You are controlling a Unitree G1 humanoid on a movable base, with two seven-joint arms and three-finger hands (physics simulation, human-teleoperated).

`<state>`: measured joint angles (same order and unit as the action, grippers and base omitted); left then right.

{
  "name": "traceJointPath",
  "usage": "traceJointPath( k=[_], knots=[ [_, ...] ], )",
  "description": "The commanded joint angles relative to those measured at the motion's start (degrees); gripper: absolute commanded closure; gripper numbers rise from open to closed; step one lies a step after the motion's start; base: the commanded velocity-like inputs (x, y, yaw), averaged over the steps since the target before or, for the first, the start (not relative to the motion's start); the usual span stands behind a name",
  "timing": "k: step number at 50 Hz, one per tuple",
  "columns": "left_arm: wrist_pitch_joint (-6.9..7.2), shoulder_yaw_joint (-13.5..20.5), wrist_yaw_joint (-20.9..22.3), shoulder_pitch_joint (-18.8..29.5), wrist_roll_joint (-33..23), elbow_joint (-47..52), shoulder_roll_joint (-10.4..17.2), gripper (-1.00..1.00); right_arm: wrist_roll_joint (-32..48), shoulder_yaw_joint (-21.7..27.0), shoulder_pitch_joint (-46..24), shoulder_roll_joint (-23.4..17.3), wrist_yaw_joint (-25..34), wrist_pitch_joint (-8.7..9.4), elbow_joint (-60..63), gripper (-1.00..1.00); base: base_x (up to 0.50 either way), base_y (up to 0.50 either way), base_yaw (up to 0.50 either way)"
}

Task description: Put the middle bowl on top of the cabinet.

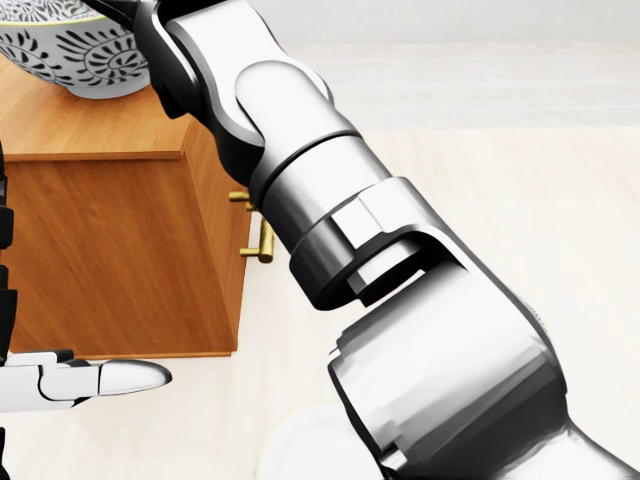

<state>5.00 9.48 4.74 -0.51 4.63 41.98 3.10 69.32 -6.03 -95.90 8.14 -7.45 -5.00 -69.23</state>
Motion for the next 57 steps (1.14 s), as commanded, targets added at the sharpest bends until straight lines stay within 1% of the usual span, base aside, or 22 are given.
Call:
traceJointPath(
  k=[1,5,10,11,13,14,17,19,21,22,24,26,28,34,36,39,42,44,47,49,55,57],
  knots=[
    [0.00,0.30,-0.07,-0.03,0.86,0.36,-0.27,-1.00,-1.07,-0.32,2.68,-2.23,3.72,0.00,4.92,-1.00,0.00,0.00,0.00],
    [0.00,0.39,0.02,-0.07,0.96,0.46,-0.26,-1.00,-0.28,-0.88,5.82,-3.35,5.73,0.00,8.77,-1.00,0.00,0.00,0.00],
    [0.00,0.22,-0.02,-0.08,0.78,0.51,-0.26,-1.00,0.06,-0.75,9.35,-4.84,11.51,0.00,17.51,-1.00,0.00,0.00,0.00],
    [0.00,0.26,-0.06,-0.16,0.82,0.80,-0.31,-1.00,0.48,-1.13,10.31,-5.44,13.37,0.00,19.54,-1.00,0.00,0.00,0.00],
    [0.00,0.28,-0.02,-0.25,0.83,0.77,-0.34,-1.00,2.36,-1.79,11.87,-6.36,14.92,0.00,22.73,-1.00,0.00,0.00,0.00],
    [0.00,0.18,-0.02,-0.22,0.70,0.58,-0.32,-1.00,3.11,-2.32,13.18,-6.96,17.09,0.00,24.47,-1.00,0.00,0.00,0.00],
    [0.00,0.22,0.00,-0.22,0.73,0.56,-0.35,-1.00,3.88,-1.59,17.83,-7.27,21.21,0.00,32.49,-1.00,0.00,0.00,0.00],
    [0.00,0.09,-0.01,-0.19,0.59,0.27,-0.37,-1.00,4.24,-1.18,19.33,-7.40,23.27,0.00,35.74,-1.00,0.00,0.00,0.00],
    [0.00,0.09,-0.09,-0.12,0.54,0.27,-0.39,-1.00,6.18,-1.78,20.60,-8.88,25.79,0.00,39.06,-1.00,0.00,0.00,0.00],
    [0.00,0.38,-0.21,-0.05,0.72,0.38,-0.47,-1.00,5.01,-0.31,21.28,-8.85,28.00,0.00,41.91,-1.00,0.00,0.00,0.00],
    [0.00,0.24,-0.21,0.05,0.64,0.18,-0.40,-1.00,5.03,0.07,23.22,-9.60,31.91,0.00,46.96,-1.00,0.00,0.00,0.00],
    [0.00,0.13,-0.22,0.04,0.57,0.24,-0.37,-1.00,4.28,1.36,25.32,-9.36,34.62,0.00,51.92,-1.00,0.00,0.00,0.00],
    [0.00,0.15,-0.16,0.00,0.61,0.13,-0.38,-1.00,4.30,1.47,27.04,-9.84,37.43,0.00,56.27,-1.00,0.00,0.00,0.00],
    [0.00,0.20,-0.22,0.03,0.65,0.02,-0.40,-1.00,4.06,2.93,28.54,-12.24,47.11,0.00,67.45,-1.00,0.00,0.00,0.00],
    [0.00,0.09,-0.27,0.00,0.58,0.32,-0.37,-1.00,3.97,3.84,29.00,-12.62,47.45,0.00,70.68,-1.00,0.00,0.00,0.00],
    [0.00,0.10,-0.35,-0.06,0.56,0.69,-0.39,-1.00,3.75,3.57,30.63,-13.14,47.45,0.00,73.94,-1.00,0.00,0.00,0.00],
    [0.00,-0.01,-0.34,-0.05,0.46,0.84,-0.33,-1.00,4.82,3.73,34.71,-13.78,47.45,0.00,78.59,-1.00,0.00,0.00,0.00],
    [0.00,0.14,-0.26,-0.14,0.54,0.67,-0.38,-1.00,4.99,3.74,35.80,-13.69,47.45,0.00,80.28,-1.00,0.00,0.00,0.00],
    [0.00,0.83,-0.13,0.00,1.47,0.53,-0.59,-1.00,5.11,4.02,34.11,-13.61,47.45,0.00,80.29,-1.00,0.00,0.00,0.00],
    [0.00,0.89,-0.16,0.02,1.69,0.79,-0.58,-1.00,5.90,3.81,35.58,-13.69,47.45,0.00,82.22,-1.00,0.00,0.00,0.00],
    [0.00,1.01,-0.20,0.04,2.00,0.66,-0.49,-1.00,5.59,4.23,35.76,-14.03,47.45,0.00,88.49,-1.00,0.00,0.00,0.00],
    [0.00,1.30,-0.25,0.22,2.64,0.75,-0.68,-1.00,6.63,3.91,35.70,-13.72,47.45,0.00,91.03,-1.00,0.00,0.00,0.00]
  ],
)
